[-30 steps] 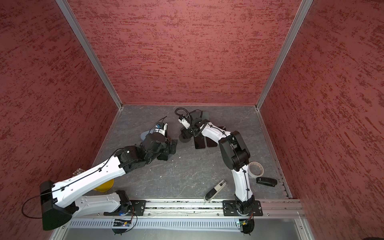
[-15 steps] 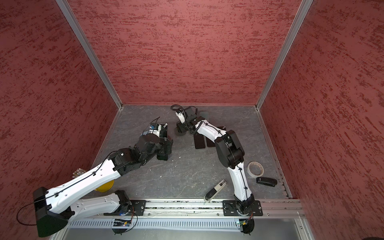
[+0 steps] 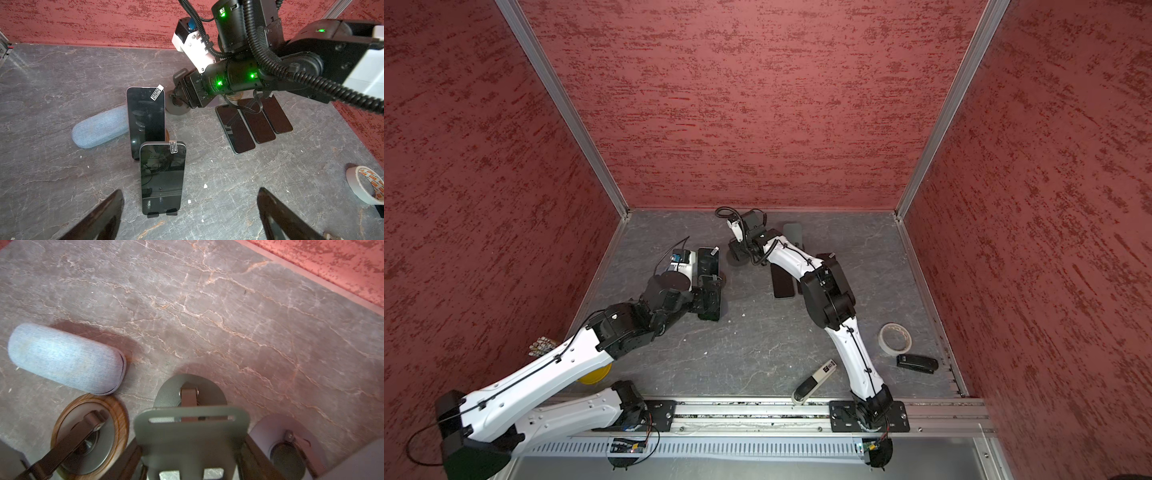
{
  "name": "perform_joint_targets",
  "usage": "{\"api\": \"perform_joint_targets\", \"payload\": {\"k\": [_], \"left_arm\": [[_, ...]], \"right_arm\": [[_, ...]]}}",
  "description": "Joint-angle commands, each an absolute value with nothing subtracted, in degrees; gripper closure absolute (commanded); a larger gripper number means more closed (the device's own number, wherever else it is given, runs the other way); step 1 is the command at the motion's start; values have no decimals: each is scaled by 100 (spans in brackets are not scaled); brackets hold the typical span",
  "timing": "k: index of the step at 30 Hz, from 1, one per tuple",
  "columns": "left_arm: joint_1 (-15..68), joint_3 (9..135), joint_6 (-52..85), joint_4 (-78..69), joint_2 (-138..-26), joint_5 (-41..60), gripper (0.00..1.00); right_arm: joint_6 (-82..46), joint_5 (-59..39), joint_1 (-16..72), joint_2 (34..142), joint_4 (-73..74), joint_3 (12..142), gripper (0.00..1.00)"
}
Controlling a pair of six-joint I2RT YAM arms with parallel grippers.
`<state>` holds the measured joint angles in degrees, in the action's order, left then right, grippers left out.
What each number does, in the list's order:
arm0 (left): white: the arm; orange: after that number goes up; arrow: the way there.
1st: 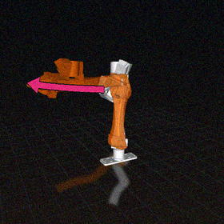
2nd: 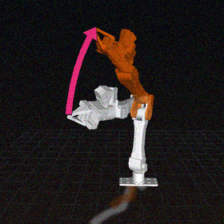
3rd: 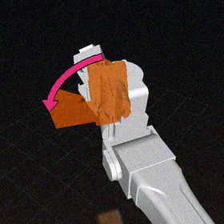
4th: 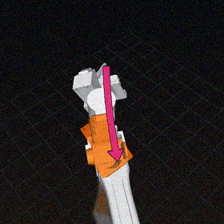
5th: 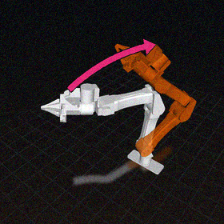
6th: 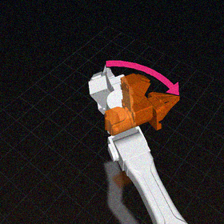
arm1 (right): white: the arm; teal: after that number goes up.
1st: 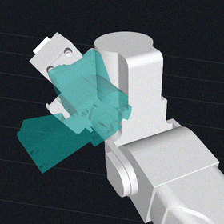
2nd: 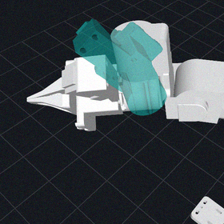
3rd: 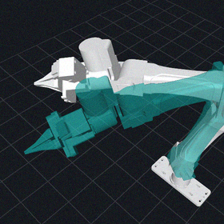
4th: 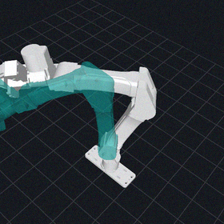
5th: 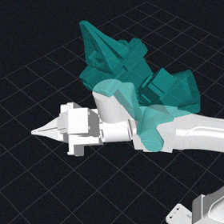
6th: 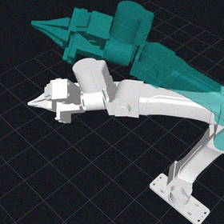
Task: Remove the phone from the phone stand
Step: 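Set the grey stand upright beside the other stands with the right gripper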
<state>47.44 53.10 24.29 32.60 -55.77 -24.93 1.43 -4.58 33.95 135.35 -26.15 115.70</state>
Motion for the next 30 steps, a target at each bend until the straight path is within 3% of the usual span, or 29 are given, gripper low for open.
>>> {"api": "perform_joint_targets", "payload": {"k": [1,9,16,30], "left_arm": [[4711,5227,2506,3313,-5472,-2461,1],[4702,5221,2553,3401,-5484,-2453,0],[4692,5227,2591,3445,-5495,-2470,0],[4632,5237,2838,3713,-5528,-2506,0]], "right_arm": [[123,-184,3418,13647,-2799,11866,47],[219,122,3469,13806,-2904,11960,44],[237,29,3494,13786,-2906,11982,29],[192,-80,3498,12977,-2822,11688,15]]}}
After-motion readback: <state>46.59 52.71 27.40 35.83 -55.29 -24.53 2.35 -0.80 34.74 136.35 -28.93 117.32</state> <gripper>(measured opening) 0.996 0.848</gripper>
